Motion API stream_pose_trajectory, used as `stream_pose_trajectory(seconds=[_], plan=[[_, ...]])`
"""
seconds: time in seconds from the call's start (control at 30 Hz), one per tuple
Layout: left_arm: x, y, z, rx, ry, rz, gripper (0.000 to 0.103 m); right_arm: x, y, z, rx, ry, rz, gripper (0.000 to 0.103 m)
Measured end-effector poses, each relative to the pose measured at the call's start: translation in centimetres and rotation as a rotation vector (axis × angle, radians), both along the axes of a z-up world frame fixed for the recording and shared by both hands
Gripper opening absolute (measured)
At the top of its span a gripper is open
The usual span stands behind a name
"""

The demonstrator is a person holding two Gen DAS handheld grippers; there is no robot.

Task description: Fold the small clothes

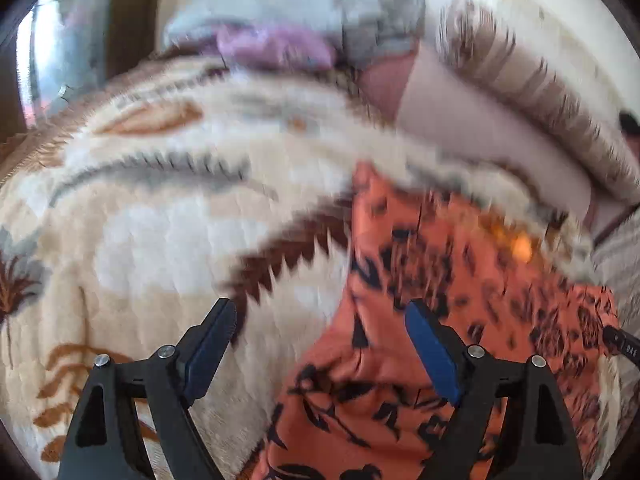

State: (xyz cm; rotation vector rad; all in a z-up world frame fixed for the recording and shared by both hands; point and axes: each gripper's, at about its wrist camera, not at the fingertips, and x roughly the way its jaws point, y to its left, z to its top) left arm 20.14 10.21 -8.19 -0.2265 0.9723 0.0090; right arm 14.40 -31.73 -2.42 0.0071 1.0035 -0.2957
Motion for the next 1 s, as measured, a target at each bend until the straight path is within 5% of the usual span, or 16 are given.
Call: stream_pose_trajectory(seconds=[0.03, 0.07, 0.23, 0.33, 0.43, 0.5, 0.53, 0.7, 0.77, 0.83, 1.0], plan=[[-0.2, -0.5, -0.5, 0.050, -0.009, -0.013, 0.087, 0.4, -1.0, -3.0, 0.124, 0.136, 0.002, 0.061], [-0.8, -0.8, 0.2, 0.077, -0.056, -0.005, 0.087, 0.0, -1.5, -4.1, 0.184, 0.152, 0.003, 0.062], [-1.8, -0.2, 2.0, 0.091, -0.129, 0.034, 0.082, -2.1, -4.0, 0.4, 0.290, -0.110, -0.073, 0.063], [-0.3, -0.3, 0.0, 0.081, -0.012, 0.011, 0.082, -2.0, -4.0, 2.8, 0.419, -0.236, 0.004, 0.075], [-0.4, -0.4, 0.2, 0.074, -0.040, 0.021, 0.082, -0.2, -2.9, 0.3, 0.633, -0.203, 0.098, 0.086], [-0.4, -0.4, 0.0, 0.073, -0.042, 0.020, 0.082, 1.8, -3.4, -5.6, 0.626, -0.030, 0.022, 0.086], [-0.5, -0.4, 0.1, 0.071, -0.046, 0.020, 0.082, 1.7, -3.8, -6.6, 0.639, -0.037, -0.003, 0.082], [-0.3, -0.4, 0.0, 0.073, -0.043, 0.028, 0.082, 1.5, -3.4, -2.3, 0.641, -0.216, 0.043, 0.082], [-0.4, -0.4, 0.0, 0.072, -0.047, 0.027, 0.083, 3.0, -4.6, -3.9, 0.616, -0.193, 0.002, 0.093], [-0.3, -0.2, -0.1, 0.054, -0.045, 0.026, 0.084, 4.2, -5.7, -7.3, 0.629, -0.087, -0.061, 0.094], [-0.3, -0.2, -0.2, 0.050, -0.051, 0.021, 0.087, 0.3, -3.9, -2.6, 0.645, -0.203, -0.010, 0.093]])
